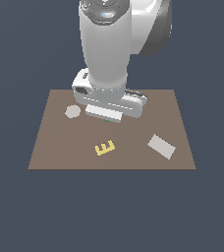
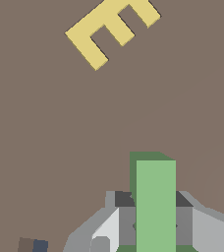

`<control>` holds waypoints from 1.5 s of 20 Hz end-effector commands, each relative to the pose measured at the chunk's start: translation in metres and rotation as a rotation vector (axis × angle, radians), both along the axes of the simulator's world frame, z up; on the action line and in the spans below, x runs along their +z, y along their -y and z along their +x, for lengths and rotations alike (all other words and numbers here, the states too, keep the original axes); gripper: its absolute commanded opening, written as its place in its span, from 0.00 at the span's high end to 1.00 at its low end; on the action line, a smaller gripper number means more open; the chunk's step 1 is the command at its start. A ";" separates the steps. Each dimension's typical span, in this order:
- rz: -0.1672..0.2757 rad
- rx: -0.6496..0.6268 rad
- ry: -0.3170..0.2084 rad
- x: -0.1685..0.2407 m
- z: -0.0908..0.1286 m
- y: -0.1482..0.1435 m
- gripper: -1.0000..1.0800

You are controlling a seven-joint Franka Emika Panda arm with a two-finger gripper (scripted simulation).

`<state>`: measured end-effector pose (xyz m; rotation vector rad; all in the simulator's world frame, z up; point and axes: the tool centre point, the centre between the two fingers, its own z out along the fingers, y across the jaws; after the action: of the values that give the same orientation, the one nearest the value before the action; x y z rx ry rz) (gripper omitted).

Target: Insert a designated object into the corresponding slot on a board.

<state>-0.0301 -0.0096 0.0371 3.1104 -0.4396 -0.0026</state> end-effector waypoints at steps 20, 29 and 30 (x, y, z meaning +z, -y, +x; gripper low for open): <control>0.000 -0.137 0.001 0.003 -0.039 -0.093 1.00; 0.000 -0.134 0.000 -0.001 -0.038 -0.091 1.00; 0.000 -0.134 0.000 -0.004 -0.037 -0.091 1.00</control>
<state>-0.0674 0.0814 0.0364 3.0746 -0.6464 -0.0008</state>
